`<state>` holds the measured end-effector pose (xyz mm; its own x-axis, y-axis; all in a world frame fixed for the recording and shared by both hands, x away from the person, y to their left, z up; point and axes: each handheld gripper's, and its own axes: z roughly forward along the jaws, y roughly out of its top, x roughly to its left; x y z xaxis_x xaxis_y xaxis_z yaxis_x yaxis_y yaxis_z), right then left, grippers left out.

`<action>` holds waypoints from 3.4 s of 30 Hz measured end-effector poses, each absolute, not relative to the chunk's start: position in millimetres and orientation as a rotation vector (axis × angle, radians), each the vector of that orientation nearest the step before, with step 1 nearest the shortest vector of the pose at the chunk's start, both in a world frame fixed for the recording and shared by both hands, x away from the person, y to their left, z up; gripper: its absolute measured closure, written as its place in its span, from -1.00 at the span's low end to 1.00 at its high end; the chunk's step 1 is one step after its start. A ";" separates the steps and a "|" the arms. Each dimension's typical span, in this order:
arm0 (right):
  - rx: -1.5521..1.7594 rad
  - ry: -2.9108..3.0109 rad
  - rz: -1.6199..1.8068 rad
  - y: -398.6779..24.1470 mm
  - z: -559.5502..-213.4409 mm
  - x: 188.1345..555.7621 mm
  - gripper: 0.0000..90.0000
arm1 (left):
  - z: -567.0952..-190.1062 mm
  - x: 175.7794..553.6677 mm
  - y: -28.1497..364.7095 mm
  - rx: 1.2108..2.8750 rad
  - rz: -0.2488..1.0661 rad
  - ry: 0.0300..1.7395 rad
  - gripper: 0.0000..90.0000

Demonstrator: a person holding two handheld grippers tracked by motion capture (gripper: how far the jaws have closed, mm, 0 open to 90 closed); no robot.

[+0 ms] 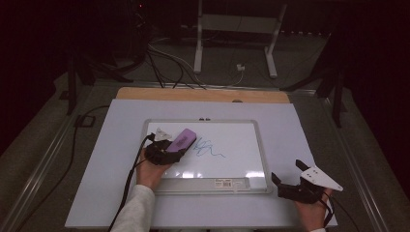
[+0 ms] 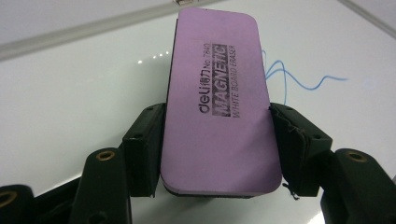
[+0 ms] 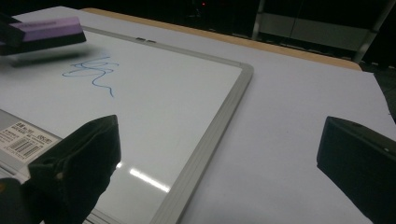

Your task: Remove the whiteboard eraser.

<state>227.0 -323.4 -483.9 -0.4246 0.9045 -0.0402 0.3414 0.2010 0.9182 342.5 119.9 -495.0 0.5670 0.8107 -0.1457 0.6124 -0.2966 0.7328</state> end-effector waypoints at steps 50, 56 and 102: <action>1.154 1.884 1.202 -323.9 -484.0 228.0 -1.00 | -502.9 394.4 77.0 2.000 0.423 1.260 -0.09; 1.153 1.888 1.198 -323.2 -484.5 228.7 -1.00 | -503.3 401.5 72.6 1.982 0.421 1.288 -0.09; 1.162 1.881 1.201 -326.3 -484.2 227.3 -1.00 | -501.4 400.5 50.9 2.072 0.487 1.299 -0.07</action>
<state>227.3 -326.3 -484.2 -0.4243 0.9047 -0.0382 0.3459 0.2009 0.9165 400.5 50.9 -501.4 0.4438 0.8959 -0.0226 0.6597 -0.3095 0.6848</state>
